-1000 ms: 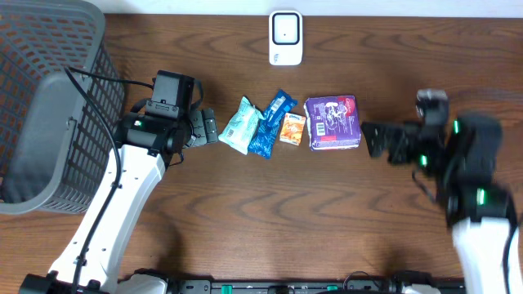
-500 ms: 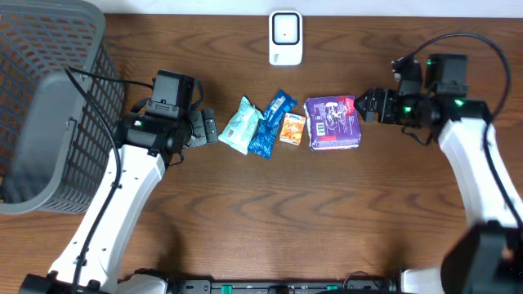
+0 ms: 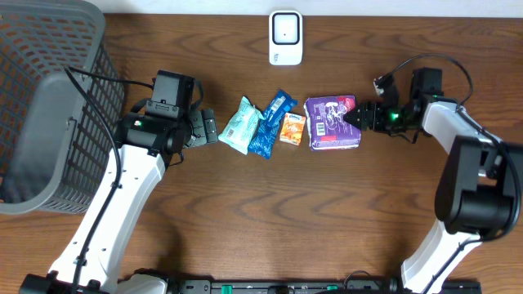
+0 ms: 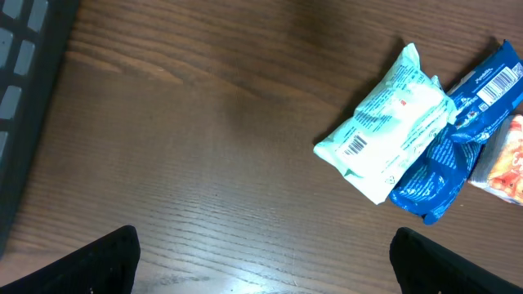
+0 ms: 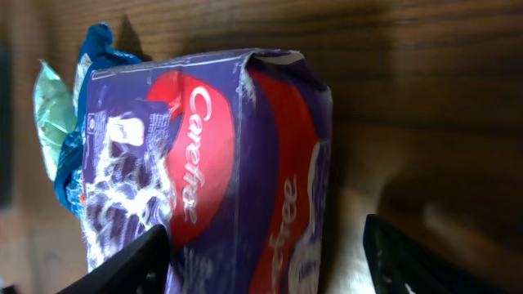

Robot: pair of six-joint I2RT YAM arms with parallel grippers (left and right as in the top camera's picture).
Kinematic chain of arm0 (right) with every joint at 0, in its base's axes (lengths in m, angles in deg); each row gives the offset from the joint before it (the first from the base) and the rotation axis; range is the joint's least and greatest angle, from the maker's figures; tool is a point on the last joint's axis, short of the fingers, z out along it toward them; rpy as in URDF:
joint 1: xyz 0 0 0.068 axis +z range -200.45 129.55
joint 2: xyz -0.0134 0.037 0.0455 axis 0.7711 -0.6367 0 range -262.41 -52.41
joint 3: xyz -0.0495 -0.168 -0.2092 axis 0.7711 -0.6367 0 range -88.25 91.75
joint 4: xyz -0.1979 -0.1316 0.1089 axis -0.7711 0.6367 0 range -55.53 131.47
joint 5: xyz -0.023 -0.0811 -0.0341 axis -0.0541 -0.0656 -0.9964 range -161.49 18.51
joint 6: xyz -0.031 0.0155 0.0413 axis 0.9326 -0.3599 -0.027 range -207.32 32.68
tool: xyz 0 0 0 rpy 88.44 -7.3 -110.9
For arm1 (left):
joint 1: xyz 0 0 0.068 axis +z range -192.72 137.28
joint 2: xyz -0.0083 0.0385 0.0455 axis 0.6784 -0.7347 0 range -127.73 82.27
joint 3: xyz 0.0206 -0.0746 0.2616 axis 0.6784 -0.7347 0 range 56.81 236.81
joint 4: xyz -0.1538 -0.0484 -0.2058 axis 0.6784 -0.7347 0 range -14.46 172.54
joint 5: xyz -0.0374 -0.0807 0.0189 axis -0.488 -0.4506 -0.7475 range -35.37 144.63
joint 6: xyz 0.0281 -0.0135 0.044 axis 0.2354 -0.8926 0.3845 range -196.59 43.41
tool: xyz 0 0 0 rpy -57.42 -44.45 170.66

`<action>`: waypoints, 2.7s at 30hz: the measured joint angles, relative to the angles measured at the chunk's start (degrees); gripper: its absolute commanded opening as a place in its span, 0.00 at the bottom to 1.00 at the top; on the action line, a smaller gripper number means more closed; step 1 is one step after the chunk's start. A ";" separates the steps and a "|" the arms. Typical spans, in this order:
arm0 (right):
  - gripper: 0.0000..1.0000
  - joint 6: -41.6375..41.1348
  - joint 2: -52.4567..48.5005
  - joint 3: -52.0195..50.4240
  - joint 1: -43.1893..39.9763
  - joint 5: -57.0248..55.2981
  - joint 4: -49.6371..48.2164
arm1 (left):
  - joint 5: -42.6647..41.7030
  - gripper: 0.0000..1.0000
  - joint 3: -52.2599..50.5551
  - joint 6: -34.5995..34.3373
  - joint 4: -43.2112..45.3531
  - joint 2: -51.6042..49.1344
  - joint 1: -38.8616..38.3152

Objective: Scan the item barcode
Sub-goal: 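Lift the purple box and move it rightward, turning it over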

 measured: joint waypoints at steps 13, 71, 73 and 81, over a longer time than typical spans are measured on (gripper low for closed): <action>0.01 0.31 -3.19 0.81 -1.29 7.13 1.07 | 0.00 0.98 0.00 0.00 0.00 0.00 0.00; 0.68 -10.49 7.26 30.29 -3.65 -43.47 40.15 | -0.02 0.98 0.00 -0.02 -0.02 0.00 0.00; 0.63 -9.18 6.73 27.98 -4.85 -39.52 42.40 | 0.00 0.98 0.00 -0.02 -0.02 0.00 0.00; 0.31 -7.45 6.32 16.41 -4.39 -32.44 38.23 | 0.00 0.98 0.00 -0.02 0.02 0.00 0.00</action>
